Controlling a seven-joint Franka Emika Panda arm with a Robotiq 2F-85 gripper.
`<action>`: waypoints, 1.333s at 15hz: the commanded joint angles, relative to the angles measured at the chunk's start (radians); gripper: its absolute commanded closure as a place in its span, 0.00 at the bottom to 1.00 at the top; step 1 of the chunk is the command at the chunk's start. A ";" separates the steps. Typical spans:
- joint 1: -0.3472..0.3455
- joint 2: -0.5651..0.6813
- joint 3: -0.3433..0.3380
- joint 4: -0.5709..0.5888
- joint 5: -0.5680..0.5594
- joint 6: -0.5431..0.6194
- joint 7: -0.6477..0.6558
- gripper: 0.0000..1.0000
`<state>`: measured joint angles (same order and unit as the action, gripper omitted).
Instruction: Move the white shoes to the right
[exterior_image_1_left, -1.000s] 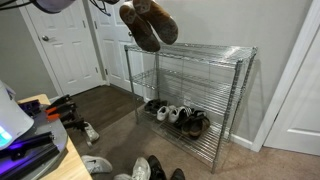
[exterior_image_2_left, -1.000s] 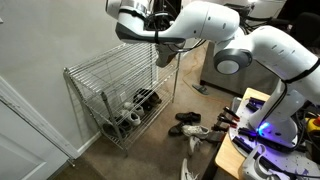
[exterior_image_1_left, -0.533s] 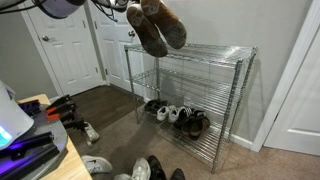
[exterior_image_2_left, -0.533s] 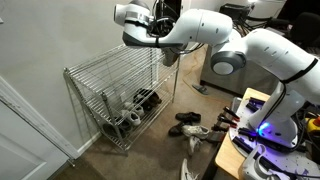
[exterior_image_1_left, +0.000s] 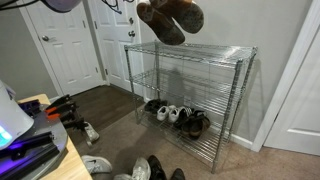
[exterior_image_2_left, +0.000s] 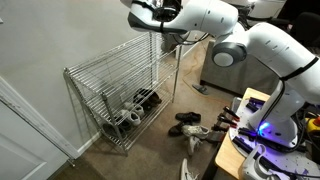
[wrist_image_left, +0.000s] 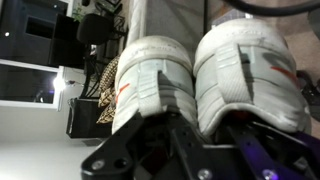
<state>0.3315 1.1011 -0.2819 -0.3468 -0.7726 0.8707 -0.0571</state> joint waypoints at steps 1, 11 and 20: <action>-0.053 -0.038 0.067 -0.001 0.144 0.019 0.171 0.92; -0.090 -0.016 0.080 -0.004 0.438 0.412 0.513 0.92; -0.156 0.045 0.026 -0.011 0.437 0.864 0.743 0.92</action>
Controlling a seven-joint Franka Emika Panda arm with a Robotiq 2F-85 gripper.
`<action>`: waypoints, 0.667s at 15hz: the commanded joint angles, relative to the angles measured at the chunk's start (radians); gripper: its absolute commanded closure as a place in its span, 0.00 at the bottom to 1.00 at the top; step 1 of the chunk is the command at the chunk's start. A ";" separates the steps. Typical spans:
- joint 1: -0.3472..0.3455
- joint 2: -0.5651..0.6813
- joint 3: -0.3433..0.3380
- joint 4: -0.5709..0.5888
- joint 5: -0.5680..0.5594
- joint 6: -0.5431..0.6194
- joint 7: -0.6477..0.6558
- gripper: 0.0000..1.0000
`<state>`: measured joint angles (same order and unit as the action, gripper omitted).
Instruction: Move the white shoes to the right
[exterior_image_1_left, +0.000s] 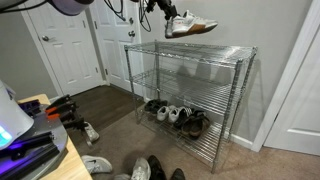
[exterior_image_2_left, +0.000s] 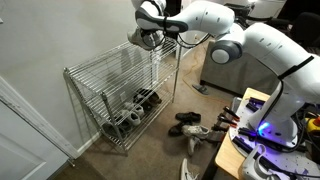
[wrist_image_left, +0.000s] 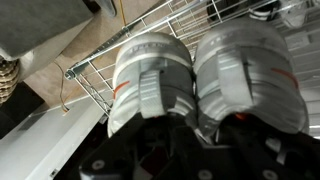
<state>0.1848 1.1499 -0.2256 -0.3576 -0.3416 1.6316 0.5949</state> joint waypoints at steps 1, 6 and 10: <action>-0.008 -0.004 -0.030 0.000 0.011 0.123 0.121 0.92; -0.006 0.012 -0.024 -0.006 0.012 0.099 0.097 0.81; -0.023 0.006 -0.005 -0.020 0.029 0.085 0.037 0.92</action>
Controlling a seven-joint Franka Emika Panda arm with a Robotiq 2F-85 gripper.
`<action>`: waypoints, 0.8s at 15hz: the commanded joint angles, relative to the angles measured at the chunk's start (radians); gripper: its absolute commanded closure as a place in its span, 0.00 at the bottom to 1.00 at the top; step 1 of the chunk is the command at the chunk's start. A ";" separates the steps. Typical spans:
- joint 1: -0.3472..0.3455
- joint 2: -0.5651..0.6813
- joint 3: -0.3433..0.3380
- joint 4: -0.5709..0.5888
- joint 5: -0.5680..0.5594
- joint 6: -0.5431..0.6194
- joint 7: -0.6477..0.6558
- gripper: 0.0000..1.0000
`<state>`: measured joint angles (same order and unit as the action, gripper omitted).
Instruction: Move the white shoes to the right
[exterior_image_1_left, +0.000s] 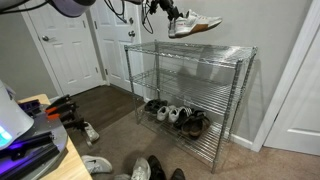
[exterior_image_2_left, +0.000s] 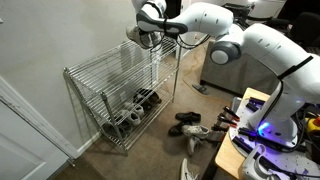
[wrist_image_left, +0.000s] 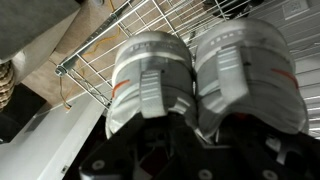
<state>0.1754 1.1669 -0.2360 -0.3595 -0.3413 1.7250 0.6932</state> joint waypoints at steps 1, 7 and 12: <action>-0.026 -0.012 0.017 -0.027 0.040 -0.014 -0.106 0.92; -0.172 -0.040 0.080 -0.080 0.097 -0.011 -0.258 0.92; -0.251 -0.040 0.089 -0.088 0.116 -0.026 -0.295 0.92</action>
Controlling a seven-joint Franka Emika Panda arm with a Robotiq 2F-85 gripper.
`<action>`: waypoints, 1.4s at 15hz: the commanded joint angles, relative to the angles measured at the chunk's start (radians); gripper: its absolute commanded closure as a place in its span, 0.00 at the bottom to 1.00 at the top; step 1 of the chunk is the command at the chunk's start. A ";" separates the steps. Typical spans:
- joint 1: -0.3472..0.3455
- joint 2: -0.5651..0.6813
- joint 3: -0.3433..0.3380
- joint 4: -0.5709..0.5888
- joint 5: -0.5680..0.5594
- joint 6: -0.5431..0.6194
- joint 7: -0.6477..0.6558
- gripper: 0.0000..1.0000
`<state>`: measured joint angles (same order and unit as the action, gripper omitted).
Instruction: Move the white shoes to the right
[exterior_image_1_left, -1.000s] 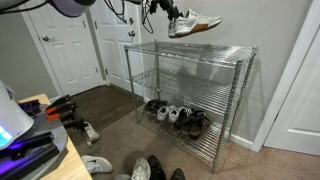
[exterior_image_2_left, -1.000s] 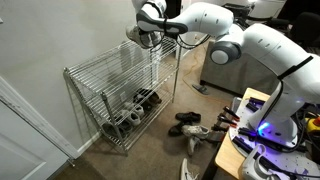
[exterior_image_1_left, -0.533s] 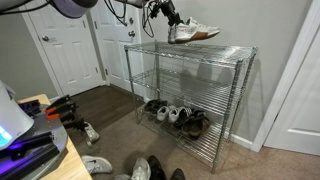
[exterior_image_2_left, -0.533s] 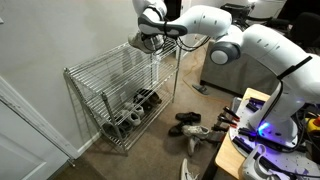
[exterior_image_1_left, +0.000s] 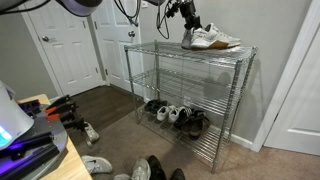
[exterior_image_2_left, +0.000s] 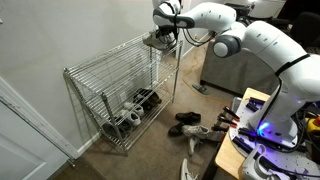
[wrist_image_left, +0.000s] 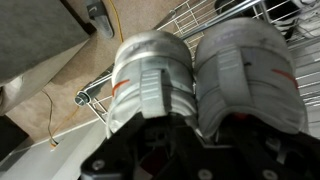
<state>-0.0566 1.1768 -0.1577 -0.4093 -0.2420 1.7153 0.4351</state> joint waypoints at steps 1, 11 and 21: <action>-0.025 -0.049 0.011 -0.039 0.015 -0.017 -0.035 0.92; -0.032 0.007 0.016 -0.014 0.004 -0.020 0.009 0.55; -0.014 0.017 -0.001 0.024 -0.005 -0.029 0.110 0.00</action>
<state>-0.0779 1.1986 -0.1503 -0.4052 -0.2433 1.6986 0.4946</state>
